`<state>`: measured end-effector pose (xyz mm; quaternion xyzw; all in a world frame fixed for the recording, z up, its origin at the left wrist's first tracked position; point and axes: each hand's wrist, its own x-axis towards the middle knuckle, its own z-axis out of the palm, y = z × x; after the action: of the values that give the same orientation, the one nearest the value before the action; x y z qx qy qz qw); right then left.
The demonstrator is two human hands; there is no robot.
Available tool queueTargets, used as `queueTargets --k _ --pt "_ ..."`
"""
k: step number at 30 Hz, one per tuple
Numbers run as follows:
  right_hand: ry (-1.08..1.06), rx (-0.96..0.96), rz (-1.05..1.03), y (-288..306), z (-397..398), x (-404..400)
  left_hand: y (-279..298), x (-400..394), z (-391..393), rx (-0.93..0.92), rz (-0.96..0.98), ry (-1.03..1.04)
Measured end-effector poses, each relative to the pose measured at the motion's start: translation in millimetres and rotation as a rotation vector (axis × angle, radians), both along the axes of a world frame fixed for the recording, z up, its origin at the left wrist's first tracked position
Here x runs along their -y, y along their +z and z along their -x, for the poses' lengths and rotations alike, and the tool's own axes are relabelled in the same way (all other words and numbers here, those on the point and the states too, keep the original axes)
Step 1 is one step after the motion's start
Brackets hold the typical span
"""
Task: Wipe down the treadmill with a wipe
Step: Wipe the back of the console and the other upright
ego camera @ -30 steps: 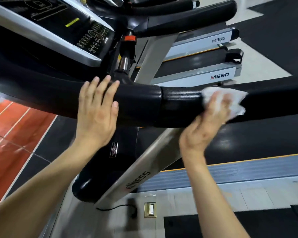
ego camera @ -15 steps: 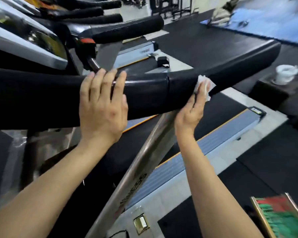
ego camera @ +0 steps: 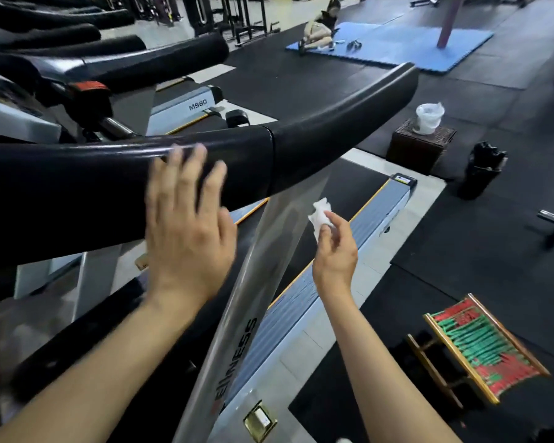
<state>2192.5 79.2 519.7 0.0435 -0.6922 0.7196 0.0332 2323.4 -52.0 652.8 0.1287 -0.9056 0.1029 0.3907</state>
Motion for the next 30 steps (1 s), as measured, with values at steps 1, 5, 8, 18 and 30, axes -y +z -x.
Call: queueTargets --k 1,5,8,18,30 --pt "-0.013 -0.006 0.011 -3.8 8.5 -0.8 -19.7 -8.9 -2.2 0.031 -0.028 -0.093" --pt "-0.102 -0.043 -0.009 -7.5 51.3 2.6 -114.6 -26.3 -10.8 0.368 -0.103 -0.222" --pt "-0.167 -0.044 0.141 -14.1 96.9 8.3 -163.0 -20.3 2.4 0.422 -0.267 -0.162" --pt "0.049 -0.412 0.199 -79.1 47.2 87.8 -257.2 8.8 35.5 0.340 -0.189 -0.101" --pt "0.055 -0.505 0.268 -66.6 78.3 87.9 -280.7 29.2 12.5 0.371 -0.174 -0.080"
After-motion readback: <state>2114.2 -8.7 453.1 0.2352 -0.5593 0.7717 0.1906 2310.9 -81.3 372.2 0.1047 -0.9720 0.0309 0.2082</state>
